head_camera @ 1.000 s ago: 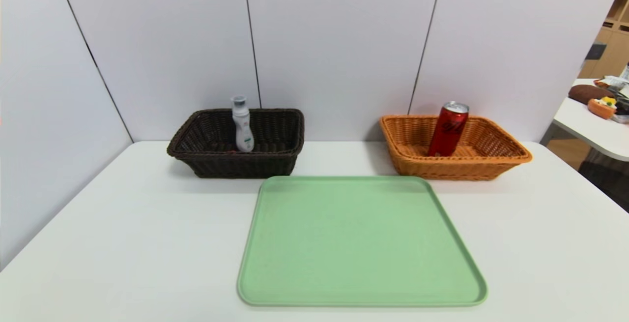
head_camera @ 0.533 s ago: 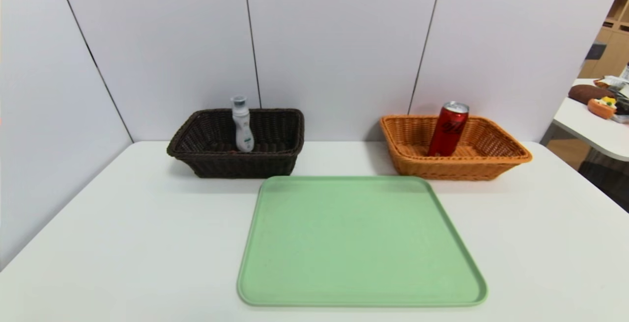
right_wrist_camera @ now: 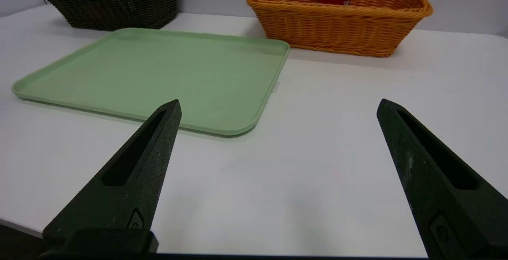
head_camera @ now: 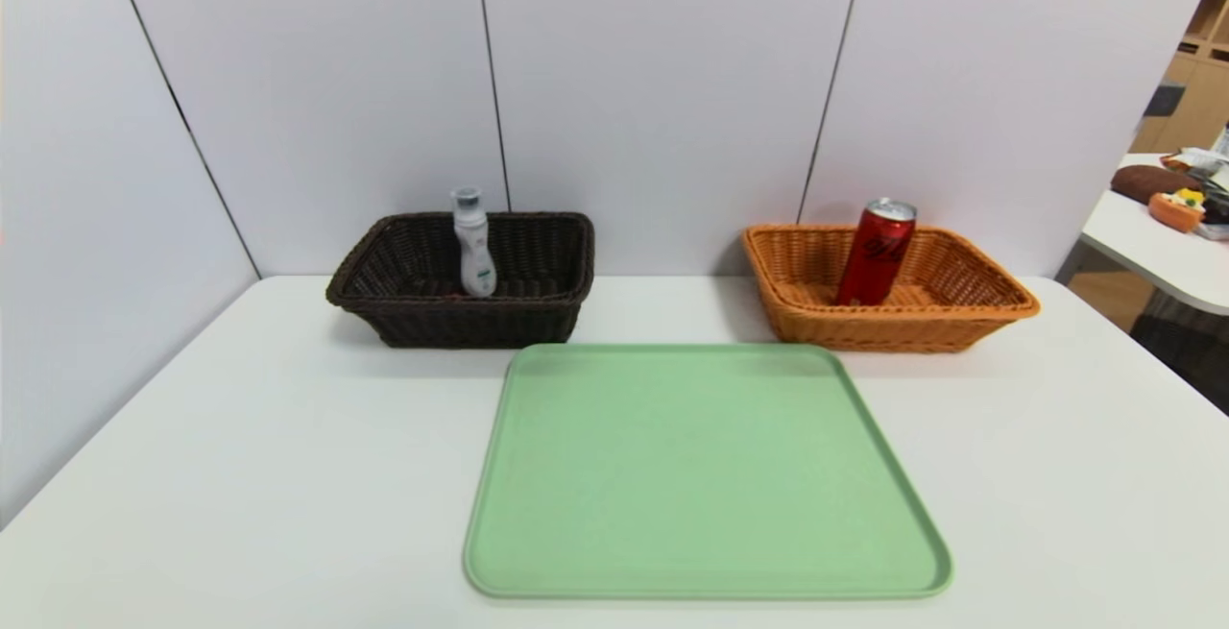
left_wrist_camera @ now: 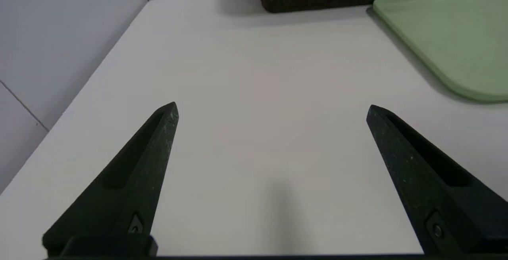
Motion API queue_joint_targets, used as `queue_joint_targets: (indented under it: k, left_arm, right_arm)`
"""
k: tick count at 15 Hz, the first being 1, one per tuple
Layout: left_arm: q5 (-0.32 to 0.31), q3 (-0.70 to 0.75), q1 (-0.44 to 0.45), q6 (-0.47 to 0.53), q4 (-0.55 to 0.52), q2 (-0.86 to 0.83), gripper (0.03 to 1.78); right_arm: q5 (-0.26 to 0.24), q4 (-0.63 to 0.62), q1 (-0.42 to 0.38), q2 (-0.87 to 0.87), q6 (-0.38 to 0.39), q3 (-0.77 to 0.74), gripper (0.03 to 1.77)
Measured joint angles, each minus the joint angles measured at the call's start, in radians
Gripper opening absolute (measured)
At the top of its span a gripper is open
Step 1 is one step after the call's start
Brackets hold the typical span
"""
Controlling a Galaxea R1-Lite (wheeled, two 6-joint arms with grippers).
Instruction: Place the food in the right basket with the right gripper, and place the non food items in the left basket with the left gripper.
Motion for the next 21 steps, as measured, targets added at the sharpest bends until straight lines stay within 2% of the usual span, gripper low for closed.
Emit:
queue_joint_targets:
  k: [2,5,10,16,21]
  left_arm:
    - [0.001,0.000,0.000,0.000,0.016,0.000,1.69]
    - [0.009,0.000,0.000,-0.026,0.013,0.000,1.69]
    - [0.026,0.000,0.000,-0.056,0.013,0.000,1.69]
    - [0.032,0.000,0.000,-0.074,0.013,0.000,1.69]
    - [0.033,0.000,-0.001,-0.076,0.013,0.000,1.69]
  right_arm:
    - [-0.002,0.036,0.000,0.000,0.026,-0.010,1.70]
    - [-0.019,0.050,0.000,0.000,0.026,-0.016,1.70]
    - [-0.146,0.129,0.000,0.000,0.009,-0.030,1.70]
    - [-0.277,0.146,-0.001,0.000,0.009,-0.034,1.70]
    - [-0.286,0.146,-0.001,0.000,0.010,-0.029,1.70]
